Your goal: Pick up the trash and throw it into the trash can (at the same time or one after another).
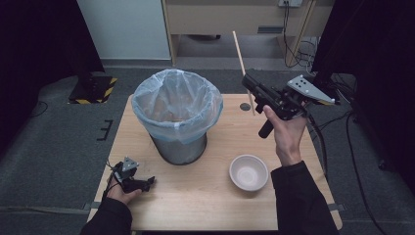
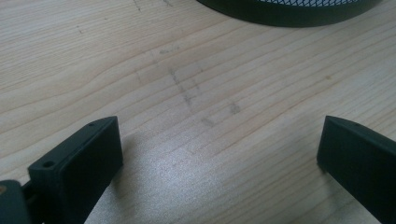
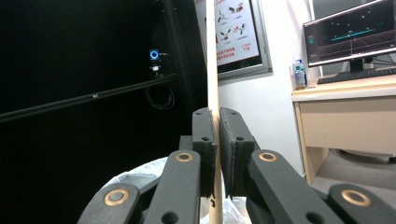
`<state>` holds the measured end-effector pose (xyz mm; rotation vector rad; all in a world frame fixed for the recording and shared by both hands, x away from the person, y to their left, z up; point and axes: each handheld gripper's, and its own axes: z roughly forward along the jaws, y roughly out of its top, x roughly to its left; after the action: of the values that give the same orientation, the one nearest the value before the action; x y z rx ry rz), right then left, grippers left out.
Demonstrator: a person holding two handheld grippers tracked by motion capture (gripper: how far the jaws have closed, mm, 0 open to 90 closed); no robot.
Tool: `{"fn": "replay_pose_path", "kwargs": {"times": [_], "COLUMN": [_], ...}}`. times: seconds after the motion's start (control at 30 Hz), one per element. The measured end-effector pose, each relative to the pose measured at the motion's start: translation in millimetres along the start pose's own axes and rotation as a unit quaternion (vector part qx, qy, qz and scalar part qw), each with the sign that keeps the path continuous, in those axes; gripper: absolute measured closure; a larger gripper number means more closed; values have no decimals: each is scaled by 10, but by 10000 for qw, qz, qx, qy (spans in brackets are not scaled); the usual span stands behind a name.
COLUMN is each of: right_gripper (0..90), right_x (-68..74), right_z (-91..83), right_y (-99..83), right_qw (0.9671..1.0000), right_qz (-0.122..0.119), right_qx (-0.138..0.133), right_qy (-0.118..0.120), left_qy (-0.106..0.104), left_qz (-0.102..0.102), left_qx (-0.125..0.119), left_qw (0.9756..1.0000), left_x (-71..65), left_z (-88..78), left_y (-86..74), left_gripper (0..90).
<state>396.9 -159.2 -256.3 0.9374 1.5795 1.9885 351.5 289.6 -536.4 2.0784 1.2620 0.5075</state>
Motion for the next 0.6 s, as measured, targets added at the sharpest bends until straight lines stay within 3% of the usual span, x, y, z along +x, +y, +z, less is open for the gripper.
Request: {"fn": "replay_pose_path", "kwargs": {"times": [0.6], "right_gripper": [857], "right_x": [196], "right_z": [439], "right_y": [2], "right_qw": [9997], "right_qz": [1], "right_qx": [-17], "right_qy": [260], "left_qy": [0], "left_qz": [0], "left_qx": [-1], "left_qw": [10000], "left_x": [1], "left_z": [0], "left_y": [0], "left_gripper": [0]}}
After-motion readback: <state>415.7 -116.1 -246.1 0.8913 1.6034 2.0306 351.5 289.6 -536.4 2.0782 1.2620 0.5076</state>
